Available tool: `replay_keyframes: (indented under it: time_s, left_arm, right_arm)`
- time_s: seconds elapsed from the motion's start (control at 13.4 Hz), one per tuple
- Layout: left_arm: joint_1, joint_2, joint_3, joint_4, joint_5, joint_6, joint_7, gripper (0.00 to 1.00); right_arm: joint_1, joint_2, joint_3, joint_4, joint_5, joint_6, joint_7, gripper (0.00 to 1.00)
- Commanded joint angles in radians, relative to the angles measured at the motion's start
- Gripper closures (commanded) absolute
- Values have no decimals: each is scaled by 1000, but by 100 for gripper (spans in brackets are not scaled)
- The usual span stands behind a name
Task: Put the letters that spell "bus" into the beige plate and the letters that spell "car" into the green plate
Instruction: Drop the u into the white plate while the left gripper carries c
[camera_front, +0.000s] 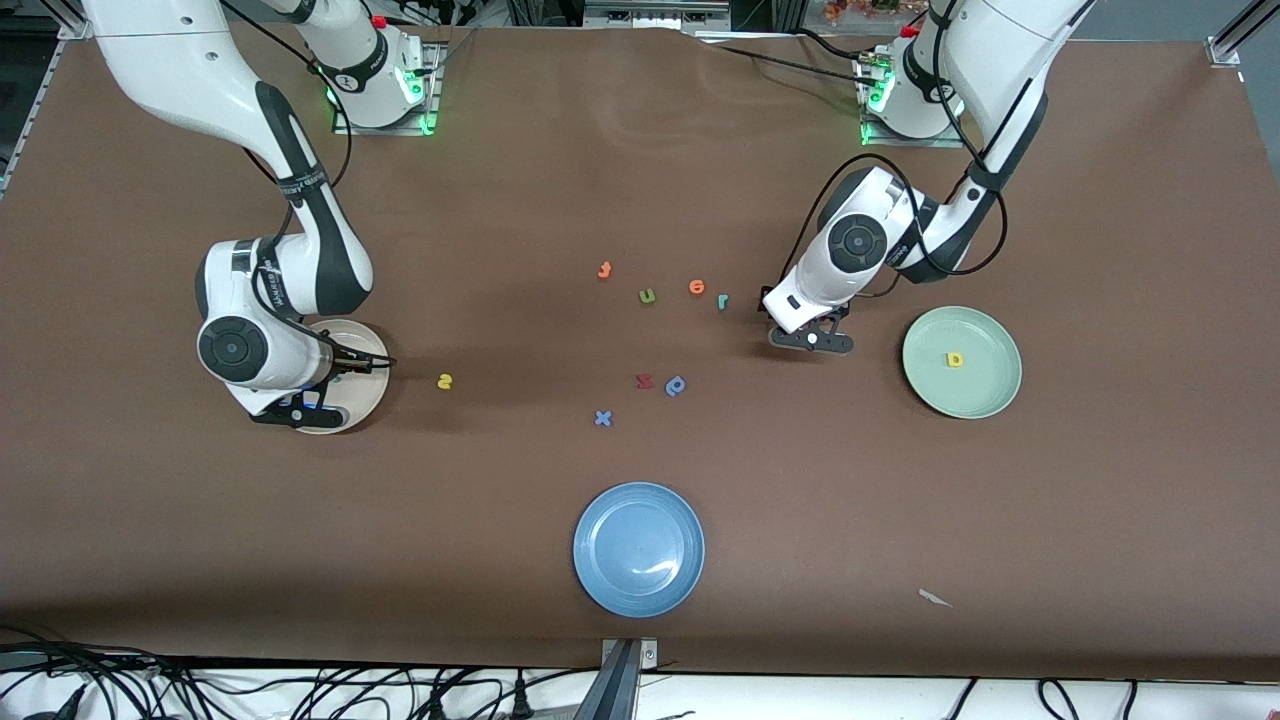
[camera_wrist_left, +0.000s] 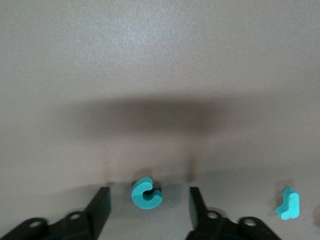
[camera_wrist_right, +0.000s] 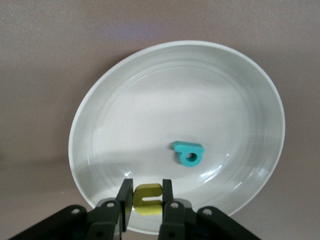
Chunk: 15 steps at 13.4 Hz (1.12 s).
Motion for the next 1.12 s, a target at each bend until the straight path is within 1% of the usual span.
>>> replay_keyframes:
  time_s: [0.0, 0.15, 0.22, 0.37, 0.45, 0.67, 0.82, 0.9, 1.05]
  left_arm:
    - [-5, -5, 5, -8, 32, 10, -15, 57]
    - [-5, -4, 5, -11, 32, 11, -15, 57]
    - [-5, -4, 5, -13, 32, 11, -15, 58]
    - [-5, -4, 5, -13, 33, 11, -15, 69]
    - [-5, -2, 5, -13, 33, 11, -15, 73]
    - [-5, -7, 6, -15, 33, 10, -15, 94]
    - [3, -34, 5, -8, 33, -13, -3, 99]
    - [12, -57, 5, 1, 33, -56, 13, 100]
    - [69, -118, 5, 30, 33, -136, 77, 100]
  right_arm:
    - [-5, -38, 0, -37, 16, 22, -22, 1]
    - [-4, -40, 2, -23, 16, 11, -13, 1]
    - [-4, -46, 6, -5, 18, 1, -6, 1]
    - [7, -52, 25, 45, 30, -31, 31, 1]
    - [7, -52, 49, 71, 30, -48, 60, 1]
    - [7, -50, 121, 96, 30, -41, 183, 1]
    - [9, -40, 151, 93, 31, 3, 226, 1]
    - [9, -28, 155, 87, 40, 20, 244, 1]
    - [10, 0, 158, 84, 45, 62, 248, 1]
